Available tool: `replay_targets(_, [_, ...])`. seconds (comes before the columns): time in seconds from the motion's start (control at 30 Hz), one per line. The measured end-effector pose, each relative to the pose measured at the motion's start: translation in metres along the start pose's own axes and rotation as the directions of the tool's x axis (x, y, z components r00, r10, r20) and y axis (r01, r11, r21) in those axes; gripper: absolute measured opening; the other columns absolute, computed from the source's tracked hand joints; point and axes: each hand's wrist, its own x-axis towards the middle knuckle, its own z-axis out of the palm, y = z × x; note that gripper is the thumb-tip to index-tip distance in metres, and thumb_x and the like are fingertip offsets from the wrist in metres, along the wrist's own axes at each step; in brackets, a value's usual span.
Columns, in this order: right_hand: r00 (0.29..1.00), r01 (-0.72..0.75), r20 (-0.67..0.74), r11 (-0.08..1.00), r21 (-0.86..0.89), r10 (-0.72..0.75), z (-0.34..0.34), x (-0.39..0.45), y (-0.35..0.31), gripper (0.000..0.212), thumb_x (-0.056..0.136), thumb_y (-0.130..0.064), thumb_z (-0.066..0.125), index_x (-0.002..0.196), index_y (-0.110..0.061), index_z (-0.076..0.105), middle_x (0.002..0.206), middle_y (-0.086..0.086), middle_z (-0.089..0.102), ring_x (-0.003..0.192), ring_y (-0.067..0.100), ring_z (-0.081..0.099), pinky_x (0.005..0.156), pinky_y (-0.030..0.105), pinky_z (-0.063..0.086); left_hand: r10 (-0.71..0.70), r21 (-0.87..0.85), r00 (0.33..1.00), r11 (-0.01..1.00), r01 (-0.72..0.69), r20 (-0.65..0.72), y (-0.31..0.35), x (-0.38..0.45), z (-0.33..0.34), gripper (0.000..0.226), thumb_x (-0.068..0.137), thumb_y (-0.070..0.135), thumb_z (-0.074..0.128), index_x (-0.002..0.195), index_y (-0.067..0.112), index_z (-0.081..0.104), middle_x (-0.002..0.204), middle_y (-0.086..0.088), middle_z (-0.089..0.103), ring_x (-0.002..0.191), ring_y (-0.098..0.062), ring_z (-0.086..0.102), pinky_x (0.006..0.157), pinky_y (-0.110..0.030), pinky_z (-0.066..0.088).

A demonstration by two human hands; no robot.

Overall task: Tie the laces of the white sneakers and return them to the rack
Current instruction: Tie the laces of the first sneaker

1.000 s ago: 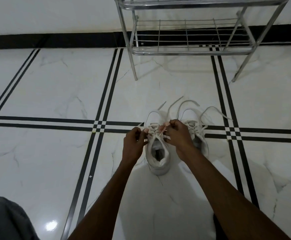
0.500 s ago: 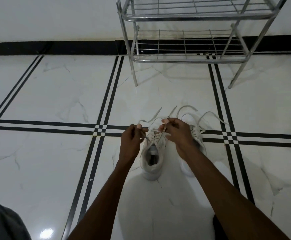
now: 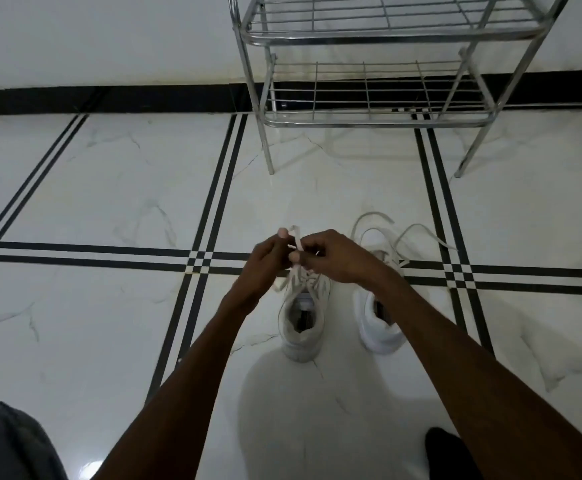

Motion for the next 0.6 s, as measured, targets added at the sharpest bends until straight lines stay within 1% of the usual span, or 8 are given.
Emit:
replay_targets(0.07, [0.998, 0.022, -0.054, 0.995, -0.097, -0.027, -0.008, 0.000, 0.005, 0.029, 0.088, -0.031, 0.071, 0.067, -0.012, 0.066, 0.067, -0.001, 0.073, 0.062, 0.009, 0.070, 0.055, 0.018, 0.047, -0.026, -0.011, 0.999, 1.000, 0.026, 0.024, -0.009, -0.002, 0.007, 0.055, 0.110, 0.044, 0.034, 0.112, 0.005, 0.072, 0.102, -0.012, 0.078, 0.102, -0.023, 0.075, 0.095, -0.035, 0.059])
replay_targets(0.13, [0.991, 0.032, -0.123, 0.985, -0.169, -0.053, -0.012, 0.001, 0.012, 0.016, 0.081, -0.024, 0.078, 0.069, -0.015, 0.072, 0.068, -0.001, 0.074, 0.062, 0.009, 0.071, 0.059, 0.024, 0.053, -0.011, -0.057, 0.999, 0.998, 0.009, -0.039, -0.016, -0.001, 0.010, 0.047, 0.109, 0.041, 0.045, 0.107, 0.002, 0.072, 0.101, -0.018, 0.077, 0.100, -0.029, 0.074, 0.095, -0.042, 0.058])
replay_targets(0.2, [0.970, 0.034, -0.230, 0.982, -0.186, -0.077, -0.009, 0.001, 0.019, 0.004, 0.075, -0.018, 0.081, 0.074, -0.021, 0.078, 0.068, -0.004, 0.075, 0.060, 0.007, 0.071, 0.064, 0.030, 0.059, -0.021, -0.092, 0.993, 0.996, 0.010, -0.114, -0.021, 0.001, 0.009, 0.042, 0.106, 0.038, 0.053, 0.104, 0.002, 0.072, 0.098, -0.017, 0.077, 0.092, -0.026, 0.073, 0.091, -0.046, 0.056])
replay_targets(0.3, [0.918, 0.023, -0.384, 0.981, -0.192, -0.097, 0.002, -0.002, 0.024, 0.009, 0.077, -0.016, 0.079, 0.083, -0.021, 0.081, 0.077, -0.004, 0.078, 0.068, 0.008, 0.072, 0.071, 0.034, 0.061, -0.064, -0.121, 0.987, 0.992, 0.046, -0.148, -0.024, 0.002, 0.013, 0.041, 0.105, 0.038, 0.054, 0.104, 0.001, 0.074, 0.096, -0.016, 0.077, 0.090, -0.021, 0.072, 0.093, -0.044, 0.057])
replay_targets(0.37, [0.890, 0.046, -0.447, 0.994, -0.100, -0.086, 0.007, -0.002, 0.024, 0.007, 0.077, -0.016, 0.080, 0.084, -0.018, 0.081, 0.081, -0.001, 0.079, 0.072, 0.009, 0.073, 0.074, 0.035, 0.061, -0.093, -0.126, 0.983, 0.989, 0.073, -0.160, -0.027, 0.004, 0.014, 0.043, 0.105, 0.039, 0.053, 0.106, 0.002, 0.074, 0.099, -0.016, 0.079, 0.094, -0.023, 0.074, 0.097, -0.045, 0.057])
replay_targets(0.47, [0.882, 0.043, -0.466, 0.972, 0.229, 0.070, 0.009, -0.002, 0.024, 0.012, 0.073, -0.016, 0.086, 0.083, -0.012, 0.081, 0.082, 0.004, 0.079, 0.074, 0.014, 0.076, 0.075, 0.036, 0.063, -0.108, -0.104, 0.978, 0.990, 0.090, -0.177, -0.029, 0.003, 0.014, 0.041, 0.107, 0.041, 0.049, 0.111, 0.011, 0.076, 0.106, -0.005, 0.080, 0.105, -0.018, 0.073, 0.098, -0.043, 0.055])
replay_targets(0.53, [0.896, 0.044, -0.417, 0.903, 0.427, 0.154, 0.009, -0.004, 0.025, 0.014, 0.072, -0.012, 0.086, 0.084, -0.009, 0.080, 0.084, 0.008, 0.079, 0.078, 0.021, 0.077, 0.077, 0.040, 0.064, -0.109, -0.083, 0.973, 0.992, 0.093, -0.205, -0.027, 0.003, 0.012, 0.038, 0.107, 0.041, 0.048, 0.120, 0.015, 0.073, 0.110, 0.003, 0.076, 0.103, -0.005, 0.070, 0.089, -0.028, 0.054])
replay_targets(0.6, [0.910, 0.038, -0.371, 0.850, 0.526, 0.188, 0.010, -0.007, 0.027, 0.014, 0.072, -0.011, 0.086, 0.085, -0.009, 0.080, 0.087, 0.011, 0.079, 0.081, 0.026, 0.077, 0.081, 0.042, 0.063, -0.115, -0.063, 0.958, 0.993, 0.102, -0.262, -0.028, 0.004, 0.011, 0.035, 0.106, 0.041, 0.050, 0.128, 0.018, 0.065, 0.118, 0.007, 0.070, 0.107, 0.001, 0.066, 0.083, -0.015, 0.050])
